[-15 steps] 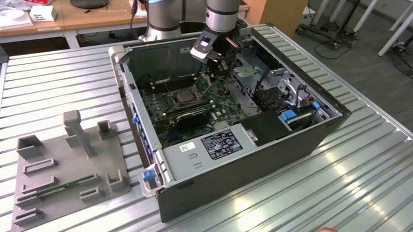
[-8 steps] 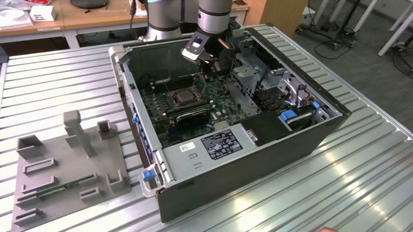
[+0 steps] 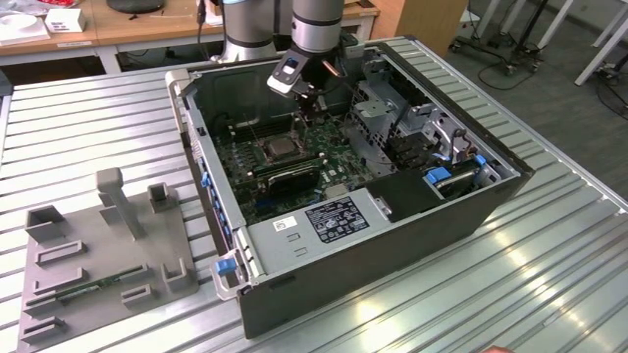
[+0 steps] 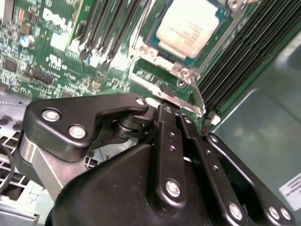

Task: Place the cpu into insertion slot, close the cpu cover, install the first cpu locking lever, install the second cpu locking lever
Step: 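Close the cpu cover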

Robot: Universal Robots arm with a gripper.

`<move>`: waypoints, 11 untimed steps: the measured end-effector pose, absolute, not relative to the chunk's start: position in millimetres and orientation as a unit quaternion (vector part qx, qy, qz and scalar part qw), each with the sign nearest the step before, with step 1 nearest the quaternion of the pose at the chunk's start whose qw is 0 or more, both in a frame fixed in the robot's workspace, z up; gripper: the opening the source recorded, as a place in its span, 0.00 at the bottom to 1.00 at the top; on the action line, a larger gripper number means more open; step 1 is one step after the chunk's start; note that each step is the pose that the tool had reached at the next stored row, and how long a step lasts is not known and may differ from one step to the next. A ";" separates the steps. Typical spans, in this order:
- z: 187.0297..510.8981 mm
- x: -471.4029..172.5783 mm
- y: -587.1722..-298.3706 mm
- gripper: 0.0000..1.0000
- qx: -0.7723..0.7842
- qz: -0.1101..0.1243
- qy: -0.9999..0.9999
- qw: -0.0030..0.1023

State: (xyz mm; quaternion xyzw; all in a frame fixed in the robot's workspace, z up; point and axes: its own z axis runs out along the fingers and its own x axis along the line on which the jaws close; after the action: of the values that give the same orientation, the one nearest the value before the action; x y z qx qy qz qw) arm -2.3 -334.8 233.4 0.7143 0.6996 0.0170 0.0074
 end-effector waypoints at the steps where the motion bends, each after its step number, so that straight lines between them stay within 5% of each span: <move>1: 233.1 -5.0 -334.7 0.11 0.715 0.017 0.699 0.007; 11: 232.1 -20.6 -334.5 0.11 0.718 0.018 0.696 0.008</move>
State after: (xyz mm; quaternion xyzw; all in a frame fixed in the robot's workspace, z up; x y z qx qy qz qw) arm -20.6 -334.5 232.1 0.7175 0.6963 0.0176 0.0079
